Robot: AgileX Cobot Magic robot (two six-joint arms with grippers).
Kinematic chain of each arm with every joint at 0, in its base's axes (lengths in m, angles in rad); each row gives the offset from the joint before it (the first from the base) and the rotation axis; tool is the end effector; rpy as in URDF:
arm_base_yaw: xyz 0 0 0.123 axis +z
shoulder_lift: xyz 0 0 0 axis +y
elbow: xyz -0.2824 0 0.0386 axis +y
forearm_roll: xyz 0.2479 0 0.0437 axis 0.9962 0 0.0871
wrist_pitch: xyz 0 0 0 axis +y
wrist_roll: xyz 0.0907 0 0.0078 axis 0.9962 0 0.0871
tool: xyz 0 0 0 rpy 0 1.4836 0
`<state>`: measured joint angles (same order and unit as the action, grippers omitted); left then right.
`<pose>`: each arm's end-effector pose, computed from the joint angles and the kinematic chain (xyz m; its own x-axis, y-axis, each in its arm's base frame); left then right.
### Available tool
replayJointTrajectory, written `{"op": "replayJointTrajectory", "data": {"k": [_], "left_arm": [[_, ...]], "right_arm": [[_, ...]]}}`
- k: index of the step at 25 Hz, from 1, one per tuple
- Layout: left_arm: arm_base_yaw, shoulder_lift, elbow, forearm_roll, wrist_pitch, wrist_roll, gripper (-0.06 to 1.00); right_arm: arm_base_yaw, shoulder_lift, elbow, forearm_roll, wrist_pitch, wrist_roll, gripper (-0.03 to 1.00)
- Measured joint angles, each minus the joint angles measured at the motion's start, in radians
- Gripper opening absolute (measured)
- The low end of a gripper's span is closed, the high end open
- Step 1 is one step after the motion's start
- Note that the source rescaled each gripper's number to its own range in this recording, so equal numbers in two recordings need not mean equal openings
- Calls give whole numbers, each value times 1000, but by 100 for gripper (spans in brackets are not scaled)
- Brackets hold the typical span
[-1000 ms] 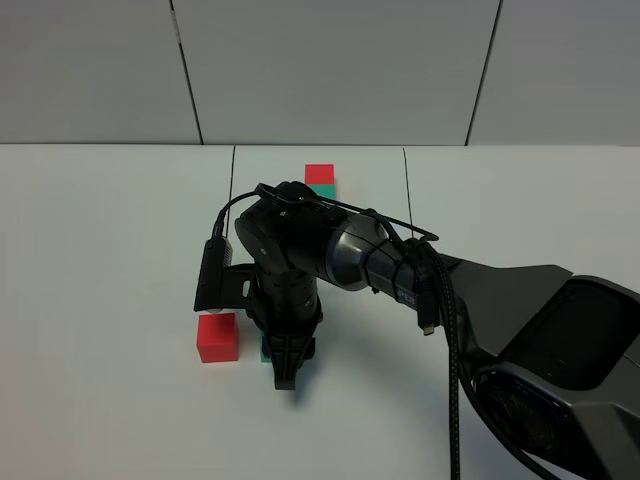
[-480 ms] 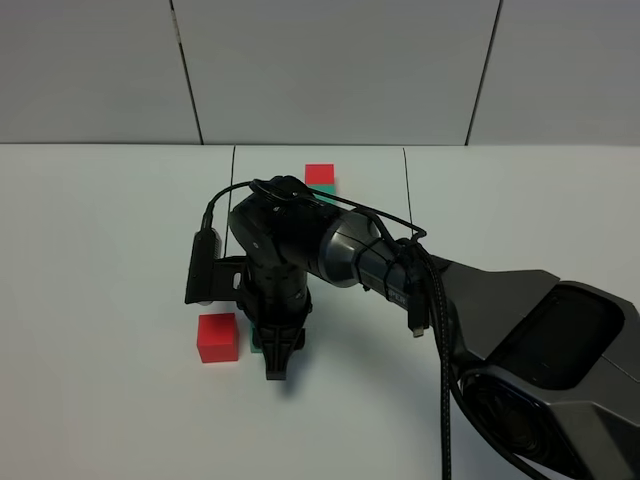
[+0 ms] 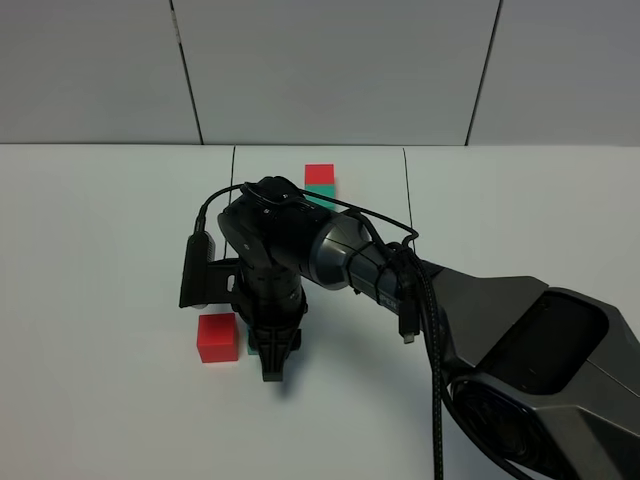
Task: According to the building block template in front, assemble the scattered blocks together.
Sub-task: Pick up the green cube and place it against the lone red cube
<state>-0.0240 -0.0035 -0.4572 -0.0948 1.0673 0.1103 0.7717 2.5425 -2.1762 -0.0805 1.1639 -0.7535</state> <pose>-0.0013 -0.0075 0.2650 -0.4874 0.0759 -0.8699 0.1276 0.9917 0.0150 0.3728 0.3534 0.1123 -0.0156 -0.9991 -0.0392 -0.9895 0.0211 -0.1427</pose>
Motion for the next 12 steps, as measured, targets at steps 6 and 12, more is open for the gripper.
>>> {"op": "replayJointTrajectory", "data": {"k": [6,12], "left_arm": [[0,0,0,0,0,0,77],[0,0,0,0,0,0,77]], "right_arm": [[2,2,-3,1,3,-1,0],[13,2,-3,9,3,-1,0]]}}
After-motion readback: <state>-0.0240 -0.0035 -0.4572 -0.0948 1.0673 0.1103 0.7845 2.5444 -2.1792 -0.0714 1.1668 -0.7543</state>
